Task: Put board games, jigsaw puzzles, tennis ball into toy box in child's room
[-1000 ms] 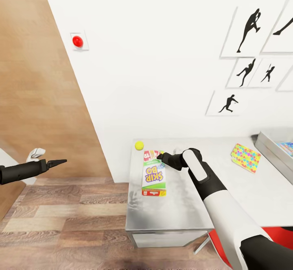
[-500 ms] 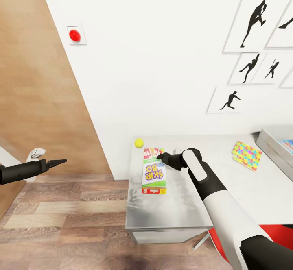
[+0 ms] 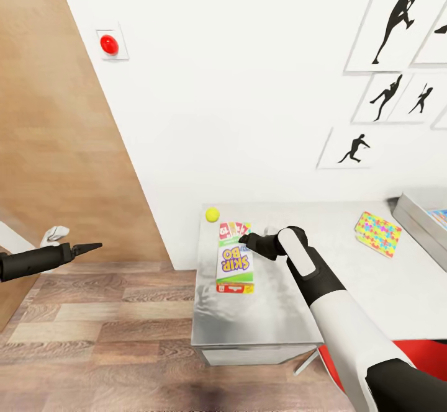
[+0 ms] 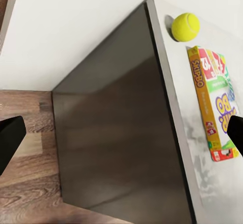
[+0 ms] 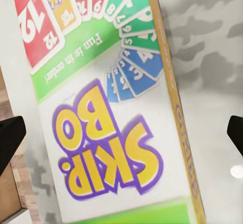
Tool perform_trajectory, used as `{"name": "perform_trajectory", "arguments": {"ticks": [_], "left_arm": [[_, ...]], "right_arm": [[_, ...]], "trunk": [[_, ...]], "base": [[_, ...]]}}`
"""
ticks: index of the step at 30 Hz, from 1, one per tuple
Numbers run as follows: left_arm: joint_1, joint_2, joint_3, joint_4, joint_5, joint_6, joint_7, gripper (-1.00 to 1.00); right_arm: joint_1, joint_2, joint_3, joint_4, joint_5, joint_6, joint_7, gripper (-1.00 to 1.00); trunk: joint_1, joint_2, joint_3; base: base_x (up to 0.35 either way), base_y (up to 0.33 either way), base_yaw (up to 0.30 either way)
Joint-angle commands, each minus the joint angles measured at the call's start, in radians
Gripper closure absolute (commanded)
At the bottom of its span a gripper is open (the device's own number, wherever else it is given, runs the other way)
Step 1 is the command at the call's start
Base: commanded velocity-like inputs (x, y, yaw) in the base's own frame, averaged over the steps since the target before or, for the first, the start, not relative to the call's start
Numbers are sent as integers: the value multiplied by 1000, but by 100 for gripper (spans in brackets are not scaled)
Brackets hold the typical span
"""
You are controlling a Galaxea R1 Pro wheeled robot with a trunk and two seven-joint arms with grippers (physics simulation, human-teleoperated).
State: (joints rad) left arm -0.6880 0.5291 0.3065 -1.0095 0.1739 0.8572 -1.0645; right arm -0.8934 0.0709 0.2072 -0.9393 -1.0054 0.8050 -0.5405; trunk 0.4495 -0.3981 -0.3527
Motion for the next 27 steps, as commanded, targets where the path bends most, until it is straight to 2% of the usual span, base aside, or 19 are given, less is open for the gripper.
{"name": "perform_trajectory", "arguments": {"ticks": [1,27], "left_arm": [[-1,0,0,0,3,3,-2,-100],[-1,0,0,0,3,-5,-3,-100]], "right_arm": [[-1,0,2,-1,-10,0,-10,-100],[-1,1,9,-1,-9,0,-9,-100]], "trunk": [[0,-2,-3],[0,-2,-46]], "base": [[0,0,0],[0,0,0]]}}
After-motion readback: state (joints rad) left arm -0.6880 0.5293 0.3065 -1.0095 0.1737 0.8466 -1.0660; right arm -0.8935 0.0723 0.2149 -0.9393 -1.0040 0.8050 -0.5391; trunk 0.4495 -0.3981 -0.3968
